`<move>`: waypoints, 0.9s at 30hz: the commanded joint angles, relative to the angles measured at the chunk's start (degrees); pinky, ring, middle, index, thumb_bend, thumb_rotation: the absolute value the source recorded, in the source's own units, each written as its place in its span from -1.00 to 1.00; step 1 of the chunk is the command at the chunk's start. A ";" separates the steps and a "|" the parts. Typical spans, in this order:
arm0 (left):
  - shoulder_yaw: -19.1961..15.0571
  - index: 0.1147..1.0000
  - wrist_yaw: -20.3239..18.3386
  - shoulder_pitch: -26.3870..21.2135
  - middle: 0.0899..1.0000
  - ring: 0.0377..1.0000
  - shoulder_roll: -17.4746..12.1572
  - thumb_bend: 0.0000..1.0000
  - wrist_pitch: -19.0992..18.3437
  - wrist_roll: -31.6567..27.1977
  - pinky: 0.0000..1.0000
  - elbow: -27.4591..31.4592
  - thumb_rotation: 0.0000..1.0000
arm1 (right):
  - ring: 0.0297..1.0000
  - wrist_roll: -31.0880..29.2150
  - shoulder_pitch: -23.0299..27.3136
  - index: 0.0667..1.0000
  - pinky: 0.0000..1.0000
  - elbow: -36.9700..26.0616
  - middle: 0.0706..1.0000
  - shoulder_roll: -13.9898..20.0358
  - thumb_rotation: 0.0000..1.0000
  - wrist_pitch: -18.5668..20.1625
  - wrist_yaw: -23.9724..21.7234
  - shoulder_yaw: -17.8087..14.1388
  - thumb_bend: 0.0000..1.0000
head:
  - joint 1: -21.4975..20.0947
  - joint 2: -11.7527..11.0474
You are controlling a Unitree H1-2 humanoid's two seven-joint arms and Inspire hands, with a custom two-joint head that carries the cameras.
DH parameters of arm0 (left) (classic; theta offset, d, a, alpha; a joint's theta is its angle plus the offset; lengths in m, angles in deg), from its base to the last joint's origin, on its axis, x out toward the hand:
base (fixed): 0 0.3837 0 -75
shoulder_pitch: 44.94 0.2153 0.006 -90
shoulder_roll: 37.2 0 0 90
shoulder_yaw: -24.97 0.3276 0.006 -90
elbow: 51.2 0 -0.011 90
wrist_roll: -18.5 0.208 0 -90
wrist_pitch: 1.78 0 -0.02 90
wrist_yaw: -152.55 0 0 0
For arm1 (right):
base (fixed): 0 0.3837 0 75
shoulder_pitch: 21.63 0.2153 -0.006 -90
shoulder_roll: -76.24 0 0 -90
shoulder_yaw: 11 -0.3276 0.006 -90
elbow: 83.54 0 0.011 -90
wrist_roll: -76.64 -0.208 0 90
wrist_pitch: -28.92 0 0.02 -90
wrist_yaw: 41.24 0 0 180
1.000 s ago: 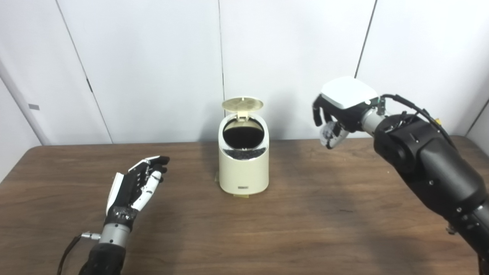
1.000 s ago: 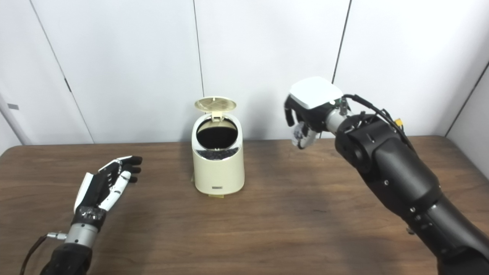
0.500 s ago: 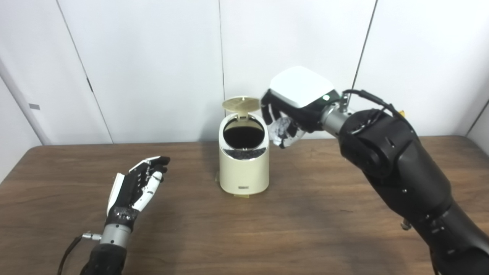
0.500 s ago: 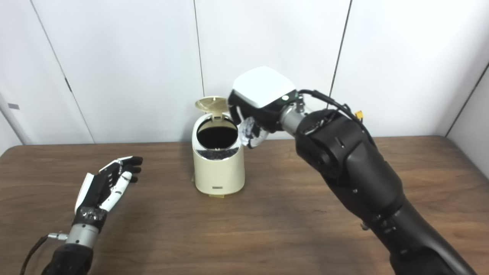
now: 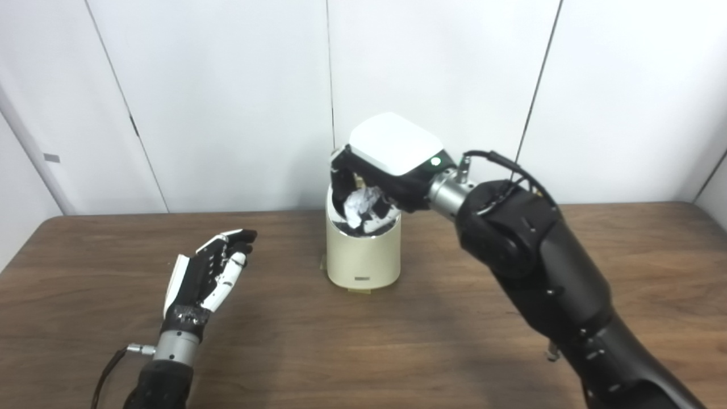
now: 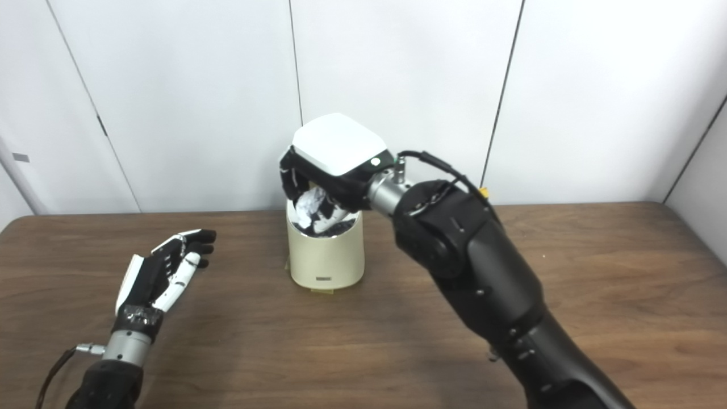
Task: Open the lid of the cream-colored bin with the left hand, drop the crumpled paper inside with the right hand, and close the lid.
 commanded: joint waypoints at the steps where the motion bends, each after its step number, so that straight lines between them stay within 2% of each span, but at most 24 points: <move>1: -0.16 0.44 0.79 -1.84 0.50 0.50 -0.36 -0.36 0.74 0.10 0.39 1.92 0.35 | -0.24 -0.55 2.54 -0.12 -0.55 1.83 -0.08 0.20 -1.00 -2.40 4.49 -0.73 0.04 | -0.01 0.03; 6: -0.44 0.42 0.70 -1.76 0.49 0.48 0.00 -0.38 0.50 -0.76 0.37 1.85 0.26 | -0.28 -0.58 3.05 -0.12 -0.54 7.56 -0.09 -0.07 -1.00 -6.62 10.21 0.23 0.04 | 0.09 -0.01; 12: -0.38 0.42 0.89 -1.61 0.50 0.48 0.11 -0.39 0.52 -0.30 0.37 2.06 0.27 | -0.20 0.26 4.05 -0.15 -0.43 13.97 0.02 0.47 -1.00 -11.91 17.42 1.41 0.03 | 0.24 -0.08; 16: -0.31 0.43 0.71 -1.59 0.50 0.48 -0.11 -0.39 0.89 -0.29 0.36 2.01 0.26 | -0.12 1.06 4.75 -0.18 -0.31 17.08 0.04 0.95 -1.00 -14.03 20.41 1.91 0.00 | 0.24 -0.04; 21: -0.41 0.42 0.45 -1.56 0.49 0.47 -0.15 -0.41 1.45 -0.95 0.36 1.82 0.24 | -0.14 2.14 5.36 -0.17 -0.34 20.00 0.06 1.41 -1.00 -15.63 23.30 2.49 -0.01 | 0.19 -0.02; 25: -0.46 0.42 0.47 -1.50 0.49 0.47 -0.06 -0.40 1.44 -1.23 0.36 1.75 0.22 | -0.15 3.56 6.09 -0.19 -0.35 22.71 0.07 2.12 -1.00 -17.26 27.24 3.23 -0.02 | 0.19 -0.02; 27: -0.27 0.42 0.35 -1.50 0.49 0.46 -0.29 -0.39 1.62 -0.92 0.35 1.67 0.25 | -0.15 5.45 6.60 -0.23 -0.31 24.25 0.05 2.61 -1.00 -18.32 30.76 3.90 -0.01 | 0.20 -0.01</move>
